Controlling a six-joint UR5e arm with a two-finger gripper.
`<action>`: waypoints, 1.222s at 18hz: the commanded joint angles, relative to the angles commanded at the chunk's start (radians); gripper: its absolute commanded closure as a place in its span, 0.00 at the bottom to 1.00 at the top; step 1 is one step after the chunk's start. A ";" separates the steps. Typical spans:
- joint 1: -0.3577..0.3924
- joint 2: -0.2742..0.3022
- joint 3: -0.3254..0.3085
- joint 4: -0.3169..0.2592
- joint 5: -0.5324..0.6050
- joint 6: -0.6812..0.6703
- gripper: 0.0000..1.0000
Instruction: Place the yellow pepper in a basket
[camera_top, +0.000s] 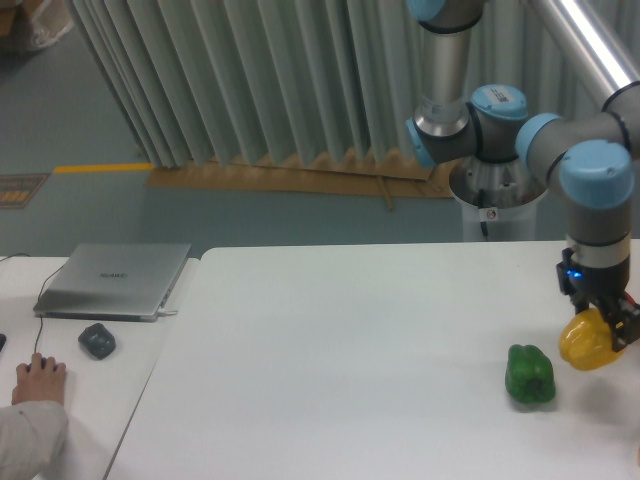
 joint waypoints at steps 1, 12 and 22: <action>0.014 0.002 0.002 0.000 0.003 0.032 0.67; 0.239 -0.005 0.015 0.012 0.002 0.437 0.67; 0.339 -0.092 0.052 0.086 -0.002 0.600 0.67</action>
